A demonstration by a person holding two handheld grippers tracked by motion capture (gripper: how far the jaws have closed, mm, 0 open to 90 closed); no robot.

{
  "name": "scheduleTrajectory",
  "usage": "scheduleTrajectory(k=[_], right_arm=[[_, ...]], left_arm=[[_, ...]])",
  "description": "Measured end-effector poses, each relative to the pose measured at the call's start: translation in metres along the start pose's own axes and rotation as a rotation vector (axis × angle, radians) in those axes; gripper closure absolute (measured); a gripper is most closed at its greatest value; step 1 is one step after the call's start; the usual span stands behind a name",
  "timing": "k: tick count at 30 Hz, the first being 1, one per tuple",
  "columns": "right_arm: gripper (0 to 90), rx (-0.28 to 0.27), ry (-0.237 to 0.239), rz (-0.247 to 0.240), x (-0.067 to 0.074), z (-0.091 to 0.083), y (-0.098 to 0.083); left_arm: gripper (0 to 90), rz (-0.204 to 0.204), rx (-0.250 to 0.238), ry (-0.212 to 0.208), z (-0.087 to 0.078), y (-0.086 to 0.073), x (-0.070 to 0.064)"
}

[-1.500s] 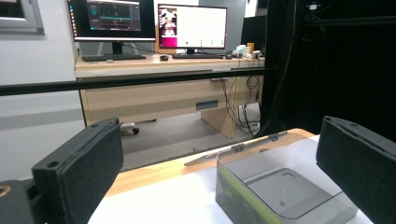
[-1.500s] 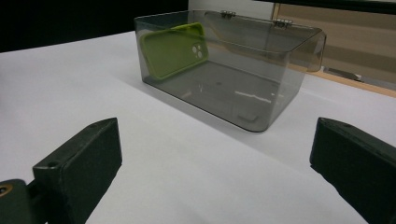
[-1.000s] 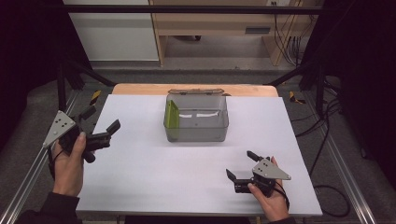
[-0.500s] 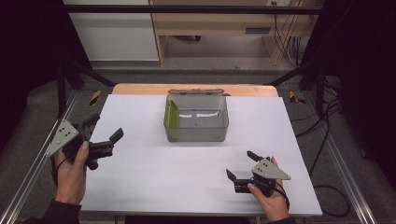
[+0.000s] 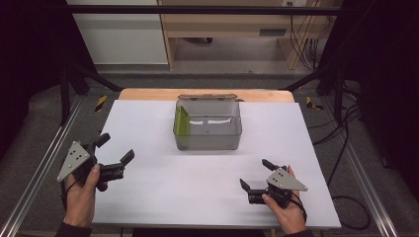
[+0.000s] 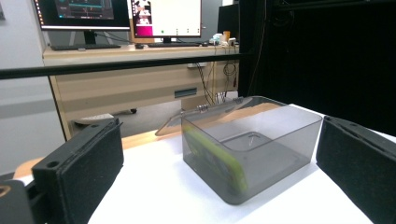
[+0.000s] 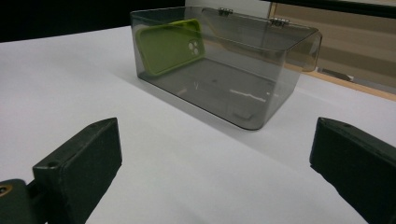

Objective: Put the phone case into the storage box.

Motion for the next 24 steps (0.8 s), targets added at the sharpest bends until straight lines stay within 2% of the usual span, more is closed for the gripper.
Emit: scheduleTrajectory(k=[11,24], right_arm=[[2.5,0.000,-0.008,-0.008,-0.001,-0.001,0.000],[2.4,-0.018,-0.032,0.006,-0.006,-0.006,0.002]], left_arm=[[0.5,-0.014,0.029,0.019,-0.012,-0.034,0.003],[0.5,-0.031,0.040,0.040,-0.027,-0.054,0.009]])
Point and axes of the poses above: each handheld gripper's, and its own axes: z roughly forward along the jaws, y roughly out of its top, x roughly to its left, the point moved 6 cm from there along z, roughly forward along the jaws, and after that the axes turned 7 degrees about y, right-handed, at the moved point
